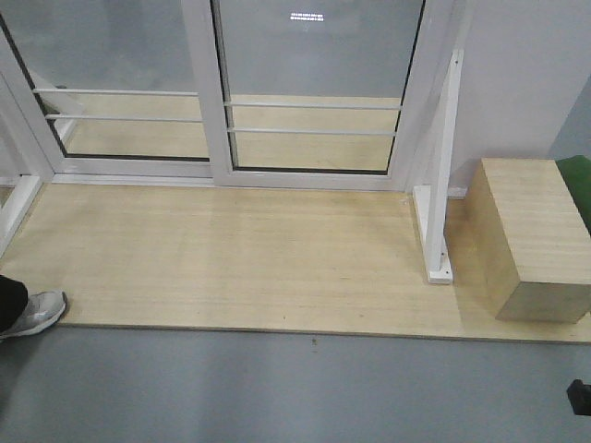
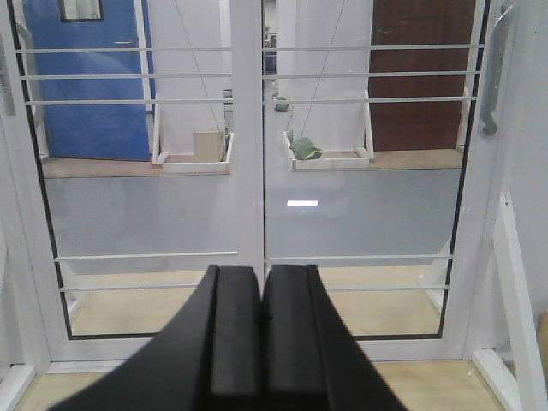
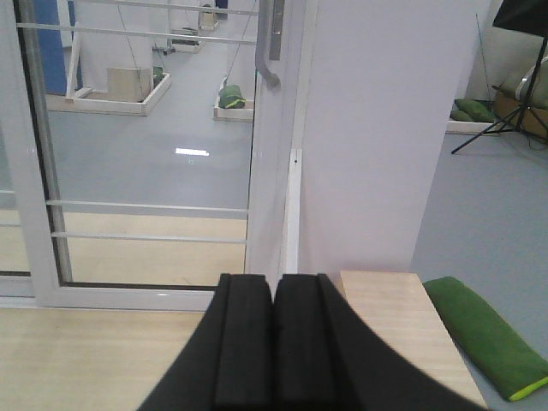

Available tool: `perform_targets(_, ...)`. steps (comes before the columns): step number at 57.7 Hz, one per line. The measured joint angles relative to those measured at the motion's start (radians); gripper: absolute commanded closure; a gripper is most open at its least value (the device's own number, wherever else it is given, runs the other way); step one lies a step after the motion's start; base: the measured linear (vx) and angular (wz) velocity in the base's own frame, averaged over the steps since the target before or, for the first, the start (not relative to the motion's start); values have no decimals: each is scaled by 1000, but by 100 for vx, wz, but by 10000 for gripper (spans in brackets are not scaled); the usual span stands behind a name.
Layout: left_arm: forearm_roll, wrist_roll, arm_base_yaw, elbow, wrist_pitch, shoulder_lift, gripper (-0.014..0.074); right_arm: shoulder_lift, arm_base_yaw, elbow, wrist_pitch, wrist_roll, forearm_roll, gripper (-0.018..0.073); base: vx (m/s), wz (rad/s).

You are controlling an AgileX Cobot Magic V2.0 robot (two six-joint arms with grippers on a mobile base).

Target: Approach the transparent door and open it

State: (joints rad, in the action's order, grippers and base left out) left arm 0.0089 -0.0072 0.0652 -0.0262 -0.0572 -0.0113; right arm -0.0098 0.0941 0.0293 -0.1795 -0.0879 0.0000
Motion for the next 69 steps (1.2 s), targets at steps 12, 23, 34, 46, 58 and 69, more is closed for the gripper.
perform_targets(12, 0, 0, 0, 0, 0, 0, 602, 0, 0, 0, 0, 0, 0, 567, 45, -11)
perform_targets(23, 0, 0, 0, 0, 0, 0, 602, 0, 0, 0, 0, 0, 0, 567, 43, -10)
perform_targets(34, 0, 0, 0, 0, 0, 0, 602, 0, 0, 0, 0, 0, 0, 567, 41, -8)
perform_targets(46, 0, 0, 0, 0, 0, 0, 602, 0, 0, 0, 0, 0, 0, 567, 38, -5)
perform_targets(58, 0, 0, 0, 0, 0, 0, 602, 0, 0, 0, 0, 0, 0, 567, 36, -1)
perform_targets(69, 0, 0, 0, 0, 0, 0, 602, 0, 0, 0, 0, 0, 0, 567, 32, 0)
